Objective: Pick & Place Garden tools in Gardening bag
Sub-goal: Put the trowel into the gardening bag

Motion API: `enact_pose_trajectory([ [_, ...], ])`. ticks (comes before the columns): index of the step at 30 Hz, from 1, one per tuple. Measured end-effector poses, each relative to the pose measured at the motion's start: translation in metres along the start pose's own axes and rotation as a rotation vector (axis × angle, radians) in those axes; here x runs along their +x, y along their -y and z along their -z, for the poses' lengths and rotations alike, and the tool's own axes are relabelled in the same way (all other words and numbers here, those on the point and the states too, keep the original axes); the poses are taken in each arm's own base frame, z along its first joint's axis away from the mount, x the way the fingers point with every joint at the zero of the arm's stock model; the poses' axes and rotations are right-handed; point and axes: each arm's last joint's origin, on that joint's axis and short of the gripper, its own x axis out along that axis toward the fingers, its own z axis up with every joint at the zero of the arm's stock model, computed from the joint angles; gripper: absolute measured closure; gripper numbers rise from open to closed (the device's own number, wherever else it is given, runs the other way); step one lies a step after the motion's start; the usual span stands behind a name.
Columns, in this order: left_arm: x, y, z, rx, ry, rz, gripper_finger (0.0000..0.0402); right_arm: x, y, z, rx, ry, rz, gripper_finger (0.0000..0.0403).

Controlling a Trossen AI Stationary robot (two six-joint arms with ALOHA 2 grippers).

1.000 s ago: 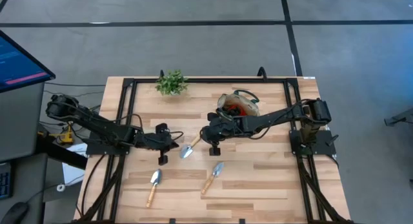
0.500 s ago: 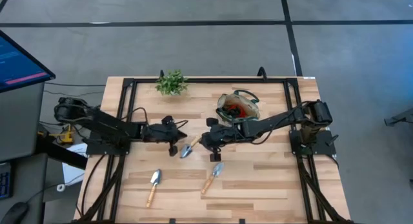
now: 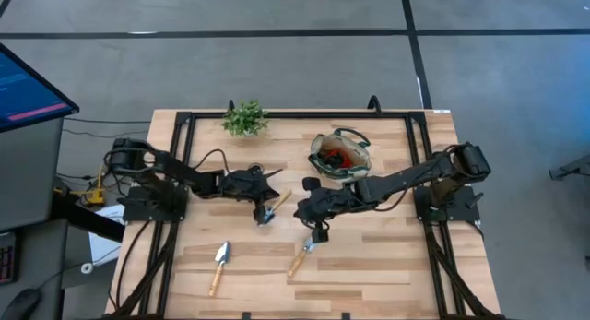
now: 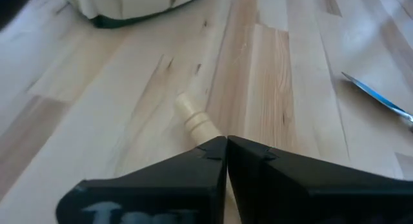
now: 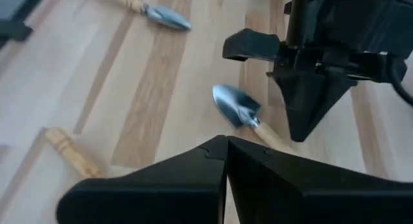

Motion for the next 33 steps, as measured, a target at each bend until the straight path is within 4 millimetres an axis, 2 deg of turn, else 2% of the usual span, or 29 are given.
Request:
enact_pose_trajectory([
  [8, 0.019, 0.001, 0.003, 0.004, -0.043, -0.009, 0.04, -0.004, -0.014, 0.002, -0.002, -0.026, 0.013, 0.0403],
  [27, 0.022, 0.006, -0.002, -0.035, -0.023, 0.106, 0.04, -0.005, -0.017, 0.003, -0.001, -0.04, 0.056, 0.0403],
  [33, 0.022, 0.002, -0.002, -0.034, -0.004, -0.017, 0.04, -0.005, -0.017, 0.003, -0.001, -0.041, 0.056, 0.0403],
])
